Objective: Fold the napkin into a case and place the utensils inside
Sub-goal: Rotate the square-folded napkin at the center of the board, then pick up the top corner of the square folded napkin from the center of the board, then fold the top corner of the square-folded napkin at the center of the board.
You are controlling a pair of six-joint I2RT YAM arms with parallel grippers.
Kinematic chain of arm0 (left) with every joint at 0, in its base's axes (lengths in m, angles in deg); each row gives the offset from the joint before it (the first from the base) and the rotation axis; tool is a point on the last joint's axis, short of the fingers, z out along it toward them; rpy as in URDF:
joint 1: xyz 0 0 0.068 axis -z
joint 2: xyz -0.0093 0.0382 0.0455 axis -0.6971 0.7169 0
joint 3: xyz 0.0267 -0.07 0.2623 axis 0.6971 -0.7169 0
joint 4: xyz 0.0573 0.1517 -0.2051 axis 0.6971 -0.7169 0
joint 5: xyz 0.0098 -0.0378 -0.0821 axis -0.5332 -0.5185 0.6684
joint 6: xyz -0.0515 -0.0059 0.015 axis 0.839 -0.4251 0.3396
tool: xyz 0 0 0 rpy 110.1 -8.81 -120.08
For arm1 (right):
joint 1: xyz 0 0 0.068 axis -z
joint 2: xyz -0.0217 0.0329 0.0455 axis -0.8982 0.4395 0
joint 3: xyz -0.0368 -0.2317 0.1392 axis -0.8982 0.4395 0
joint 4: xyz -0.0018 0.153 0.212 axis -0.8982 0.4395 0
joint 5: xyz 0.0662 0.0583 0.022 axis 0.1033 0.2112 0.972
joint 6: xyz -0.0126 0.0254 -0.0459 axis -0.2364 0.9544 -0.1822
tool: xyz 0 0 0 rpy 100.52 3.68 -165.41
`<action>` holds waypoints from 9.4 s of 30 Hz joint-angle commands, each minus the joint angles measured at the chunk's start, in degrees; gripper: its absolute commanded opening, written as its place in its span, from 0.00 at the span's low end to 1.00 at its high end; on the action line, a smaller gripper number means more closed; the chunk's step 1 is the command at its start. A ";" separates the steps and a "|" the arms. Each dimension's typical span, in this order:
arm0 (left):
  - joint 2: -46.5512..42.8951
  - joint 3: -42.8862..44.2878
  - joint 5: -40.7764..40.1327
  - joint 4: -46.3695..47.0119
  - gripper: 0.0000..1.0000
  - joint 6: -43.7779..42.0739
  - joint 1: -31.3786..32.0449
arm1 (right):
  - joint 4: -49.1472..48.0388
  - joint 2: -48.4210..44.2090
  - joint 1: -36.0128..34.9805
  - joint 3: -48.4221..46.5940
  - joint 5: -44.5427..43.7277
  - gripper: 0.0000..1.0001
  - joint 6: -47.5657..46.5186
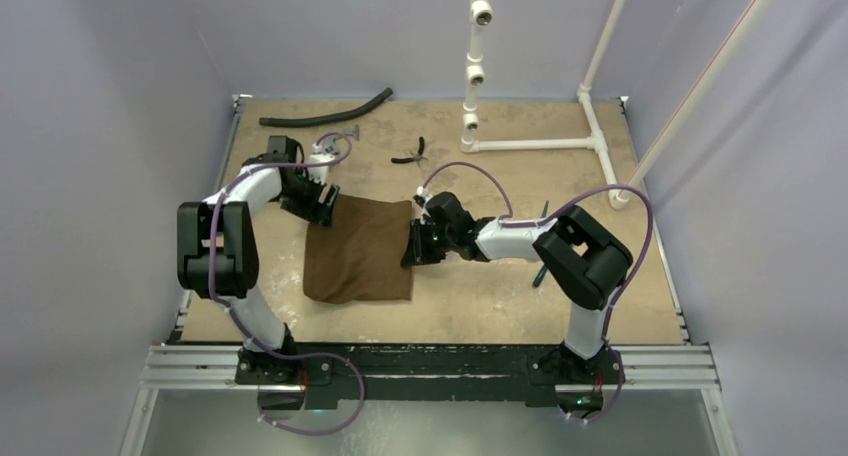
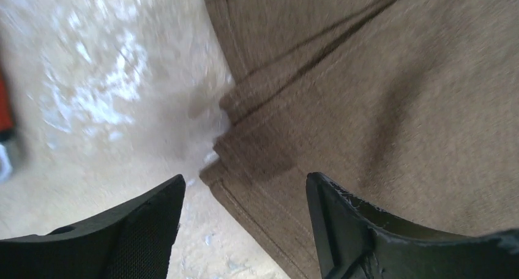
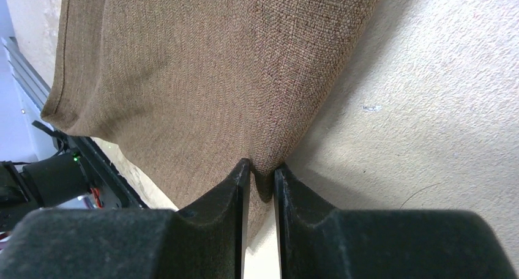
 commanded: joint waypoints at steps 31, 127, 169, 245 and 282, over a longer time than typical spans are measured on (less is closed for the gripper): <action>4.02 -7.06 0.94 3.80 0.00 6.62 -1.32 | -4.28 -1.61 0.15 3.69 -1.00 0.21 1.29; 7.01 1.27 2.99 25.24 0.42 6.78 1.96 | -24.11 9.10 2.80 0.27 14.52 0.21 7.30; 8.21 3.68 11.91 27.63 0.00 7.37 2.26 | -23.67 9.26 2.71 -1.03 16.76 0.12 8.59; -18.89 -5.32 -6.85 -3.09 0.95 -34.75 19.99 | -10.84 4.30 11.11 -6.56 10.76 0.24 1.73; -27.12 -29.91 -10.19 14.44 0.67 -56.57 27.30 | -13.64 2.01 11.15 -4.41 12.97 0.24 3.45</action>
